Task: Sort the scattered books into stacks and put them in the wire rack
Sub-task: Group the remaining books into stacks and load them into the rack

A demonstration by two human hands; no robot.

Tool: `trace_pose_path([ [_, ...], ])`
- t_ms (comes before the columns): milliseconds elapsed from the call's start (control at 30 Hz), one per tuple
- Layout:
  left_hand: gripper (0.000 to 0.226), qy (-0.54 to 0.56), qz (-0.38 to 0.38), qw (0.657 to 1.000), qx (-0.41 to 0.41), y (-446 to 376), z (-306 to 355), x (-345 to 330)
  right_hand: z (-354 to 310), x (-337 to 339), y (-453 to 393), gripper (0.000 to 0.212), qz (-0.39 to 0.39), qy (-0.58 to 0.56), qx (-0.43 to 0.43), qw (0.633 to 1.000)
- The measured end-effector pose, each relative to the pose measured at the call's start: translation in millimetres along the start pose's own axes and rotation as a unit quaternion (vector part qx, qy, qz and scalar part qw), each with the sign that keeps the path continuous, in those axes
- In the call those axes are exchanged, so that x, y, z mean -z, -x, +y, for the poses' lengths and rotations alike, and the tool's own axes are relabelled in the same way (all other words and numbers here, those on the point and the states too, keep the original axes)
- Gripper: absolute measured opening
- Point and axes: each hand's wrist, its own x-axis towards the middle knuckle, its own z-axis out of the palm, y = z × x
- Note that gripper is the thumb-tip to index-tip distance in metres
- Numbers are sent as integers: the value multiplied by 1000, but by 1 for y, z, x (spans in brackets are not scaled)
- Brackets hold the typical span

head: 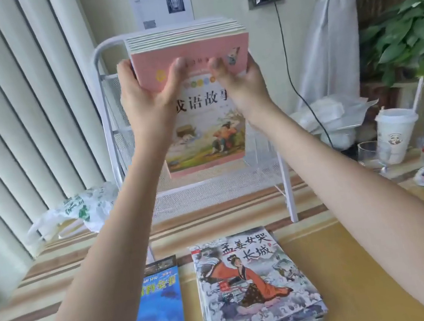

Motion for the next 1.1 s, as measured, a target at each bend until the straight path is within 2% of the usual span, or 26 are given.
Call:
trace_pose_path([
  [100, 40, -22, 1, 1000, -4, -15, -30, 31, 32, -36, -7, 47, -16, -27, -1, 1000],
  [233, 33, -54, -17, 998, 14, -17, -72, 62, 76, -68, -4, 52, -4, -45, 2, 999],
  [467, 28, -119, -34, 991, 42, -9, -107, 87, 118, -90, 11, 60, 7, -48, -22, 999],
  [633, 41, -143, -55, 987, 49, -7, -116, 86, 130, -86, 14, 64, 4, -42, -40, 998],
  [800, 62, -226, -71, 967, 97, -6, -129, 87, 137, -85, 17, 60, 4, -17, -62, 998],
  [900, 60, -208, -86, 966, 124, -6, -136, 93, 141, -87, 16, 53, -8, 18, -72, 997],
  [1000, 56, -186, -106, 966, 144, -2, -143, 99, 143, -88, 19, 59, -17, 52, -77, 996],
  [1100, 67, -170, -88, 972, 133, 3, -144, 96, 147, -87, 23, 62, -11, 73, -88, 993],
])
